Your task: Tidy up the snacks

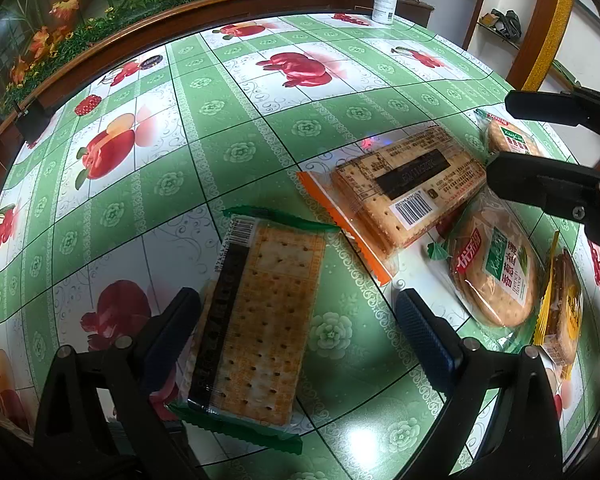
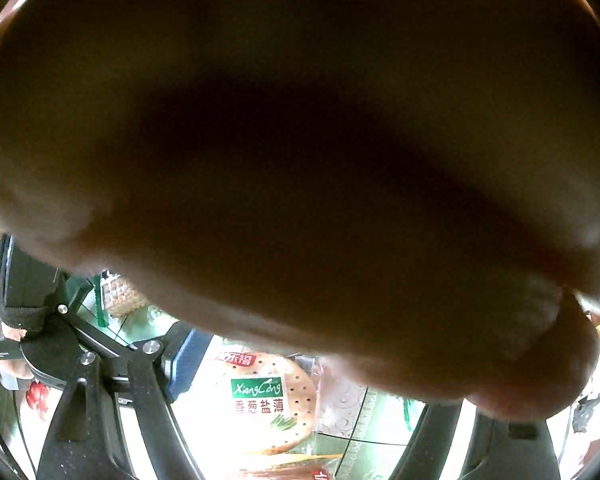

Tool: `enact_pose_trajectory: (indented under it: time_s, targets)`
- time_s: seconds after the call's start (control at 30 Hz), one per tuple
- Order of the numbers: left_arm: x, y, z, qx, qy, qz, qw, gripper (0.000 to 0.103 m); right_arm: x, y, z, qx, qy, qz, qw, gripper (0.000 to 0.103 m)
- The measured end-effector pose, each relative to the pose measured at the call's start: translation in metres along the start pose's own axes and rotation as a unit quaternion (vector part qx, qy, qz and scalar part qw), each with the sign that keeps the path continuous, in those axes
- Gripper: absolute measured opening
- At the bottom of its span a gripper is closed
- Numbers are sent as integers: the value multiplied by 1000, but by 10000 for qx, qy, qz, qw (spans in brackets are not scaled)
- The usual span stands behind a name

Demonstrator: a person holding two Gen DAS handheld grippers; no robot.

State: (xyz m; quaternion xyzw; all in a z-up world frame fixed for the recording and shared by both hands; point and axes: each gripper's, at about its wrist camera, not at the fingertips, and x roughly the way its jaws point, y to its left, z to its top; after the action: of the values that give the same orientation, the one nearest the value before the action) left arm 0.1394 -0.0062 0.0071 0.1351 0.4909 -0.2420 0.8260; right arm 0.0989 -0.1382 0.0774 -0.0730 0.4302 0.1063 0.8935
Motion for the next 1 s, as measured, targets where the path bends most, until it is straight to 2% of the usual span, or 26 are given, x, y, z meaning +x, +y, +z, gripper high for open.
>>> enact_pose_trajectory:
  time_s: [0.37,0.53,0.63,0.77,0.87,1.0]
  targets:
    - [0,0,0,-3,0,0,10000,98,-5,10,0,-200,34,33,9998,80]
    - [0,0,1,0,5,0,10000,98,14,3,0,-615,225,11,9979,80]
    - [0,-1,1,2,19,-1,10000,98,28,2,2,-1115,488,-2,9926,80]
    - [0,-1,1,9,25,-4,10000,99,41,1,-8,-1866,739,-72,9796,80]
    - [1,0,3,7,63,1,10000,99,42,-4,-5,-1948,632,-7,9788,81]
    - [4,5,9,-39,142,31,9999,99,60,-8,2,-2067,979,358,9728,80]
